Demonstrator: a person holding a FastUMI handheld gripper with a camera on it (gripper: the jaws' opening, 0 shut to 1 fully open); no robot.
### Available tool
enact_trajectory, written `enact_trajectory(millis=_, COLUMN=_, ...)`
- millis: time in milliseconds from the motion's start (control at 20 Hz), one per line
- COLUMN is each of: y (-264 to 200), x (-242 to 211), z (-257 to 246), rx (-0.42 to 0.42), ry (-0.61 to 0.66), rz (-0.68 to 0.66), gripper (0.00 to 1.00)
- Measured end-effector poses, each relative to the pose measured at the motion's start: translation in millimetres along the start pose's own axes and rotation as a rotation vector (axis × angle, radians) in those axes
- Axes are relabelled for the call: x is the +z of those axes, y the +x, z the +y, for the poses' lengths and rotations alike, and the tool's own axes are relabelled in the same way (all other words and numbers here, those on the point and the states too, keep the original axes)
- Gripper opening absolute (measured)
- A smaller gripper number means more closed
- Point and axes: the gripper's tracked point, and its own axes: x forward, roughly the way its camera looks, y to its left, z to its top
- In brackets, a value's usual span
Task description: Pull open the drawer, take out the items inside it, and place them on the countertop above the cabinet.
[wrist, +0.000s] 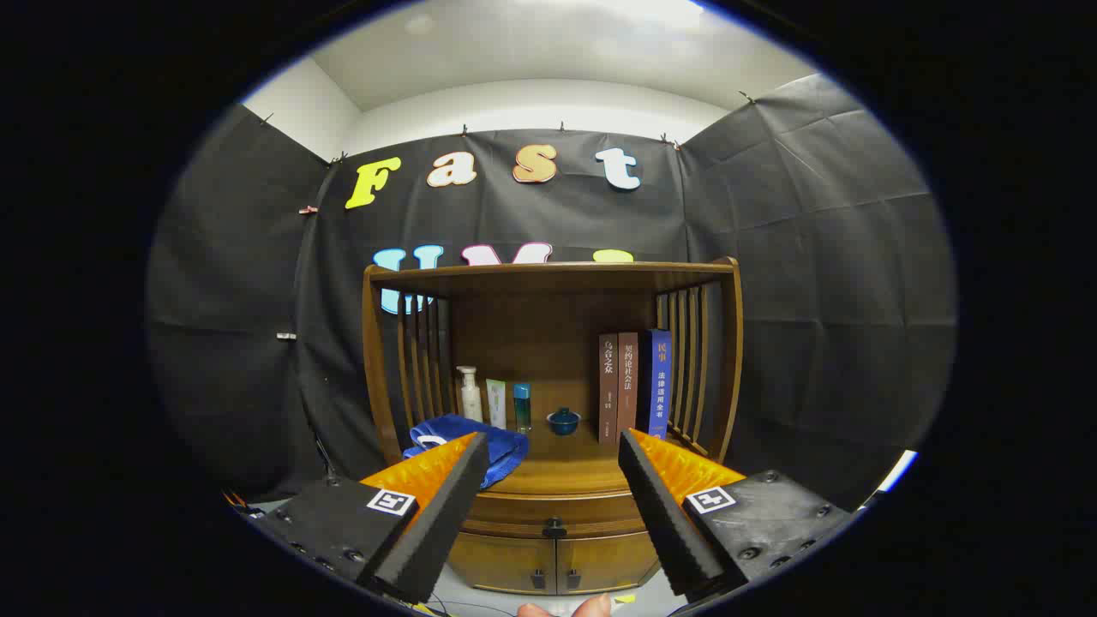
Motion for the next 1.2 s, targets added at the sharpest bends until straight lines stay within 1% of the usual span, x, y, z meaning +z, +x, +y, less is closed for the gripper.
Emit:
enact_trajectory(millis=300, y=3, x=-9, z=7, rx=0.009, ry=-0.002, rz=0.011, gripper=0.99)
enact_trajectory(millis=850, y=4, x=-3, z=5, rx=0.006, ry=0.018, rz=-0.006, gripper=0.99)
enact_trajectory(millis=1050, y=19, x=-9, z=13, rx=0.026, ry=0.028, rz=-0.013, gripper=0.99)
enact_trajectory(millis=1200, y=44, x=-26, z=13, rx=0.016, ry=0.012, rz=-0.022, gripper=0.99)
